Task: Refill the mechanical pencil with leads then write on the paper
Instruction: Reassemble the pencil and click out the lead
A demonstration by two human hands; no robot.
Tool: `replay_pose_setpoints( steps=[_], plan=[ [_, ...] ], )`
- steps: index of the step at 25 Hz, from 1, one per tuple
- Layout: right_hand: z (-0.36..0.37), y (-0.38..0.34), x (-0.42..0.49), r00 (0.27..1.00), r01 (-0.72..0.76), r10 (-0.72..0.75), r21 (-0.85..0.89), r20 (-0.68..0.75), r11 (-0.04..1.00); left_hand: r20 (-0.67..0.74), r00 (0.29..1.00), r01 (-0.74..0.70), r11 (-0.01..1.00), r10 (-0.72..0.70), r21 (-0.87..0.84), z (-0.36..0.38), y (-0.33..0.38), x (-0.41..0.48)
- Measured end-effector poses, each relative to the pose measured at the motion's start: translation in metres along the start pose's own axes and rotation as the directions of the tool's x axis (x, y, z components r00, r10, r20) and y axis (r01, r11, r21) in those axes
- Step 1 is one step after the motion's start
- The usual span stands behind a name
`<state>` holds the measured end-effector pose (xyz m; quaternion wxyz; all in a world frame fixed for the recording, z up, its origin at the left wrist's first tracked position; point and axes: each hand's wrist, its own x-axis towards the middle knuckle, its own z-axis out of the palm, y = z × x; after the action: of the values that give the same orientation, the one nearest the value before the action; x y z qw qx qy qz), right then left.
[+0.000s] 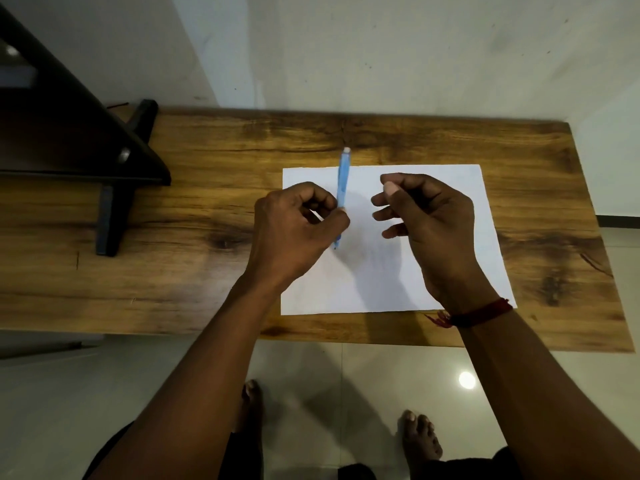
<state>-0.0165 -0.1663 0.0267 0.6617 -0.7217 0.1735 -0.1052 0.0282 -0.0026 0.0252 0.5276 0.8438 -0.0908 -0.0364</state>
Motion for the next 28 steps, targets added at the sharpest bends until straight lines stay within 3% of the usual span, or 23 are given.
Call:
replay_pose_setpoints(
  steps=[4, 9, 14, 21, 28],
  plan=[
    [0.016, 0.009, 0.002, 0.997, 0.077, -0.074, -0.325, 0.020, 0.943, -0.088, 0.990, 0.100, 0.991, -0.108, -0.089, -0.020, -0.010, 0.008],
    [0.025, 0.017, -0.003, 0.962, 0.260, -0.157, -0.586, 0.222, 0.767, -0.097, 0.987, 0.119, 0.990, -0.126, -0.079, -0.035, -0.016, 0.010],
    [0.040, 0.022, -0.007, 0.929, 0.345, -0.145, -0.653, 0.341, 0.674, -0.072, 0.992, 0.102, 0.994, -0.105, -0.037, -0.036, -0.019, 0.009],
    [0.044, 0.027, -0.010, 0.923, 0.362, -0.119, -0.720, 0.366, 0.592, -0.026, 0.997, 0.072, 0.996, -0.071, 0.051, -0.035, -0.023, 0.008],
    [0.047, 0.028, -0.014, 0.915, 0.383, -0.132, -0.715, 0.382, 0.585, 0.005, 0.998, 0.063, 0.994, -0.064, 0.093, -0.032, -0.022, 0.007]
  ],
)
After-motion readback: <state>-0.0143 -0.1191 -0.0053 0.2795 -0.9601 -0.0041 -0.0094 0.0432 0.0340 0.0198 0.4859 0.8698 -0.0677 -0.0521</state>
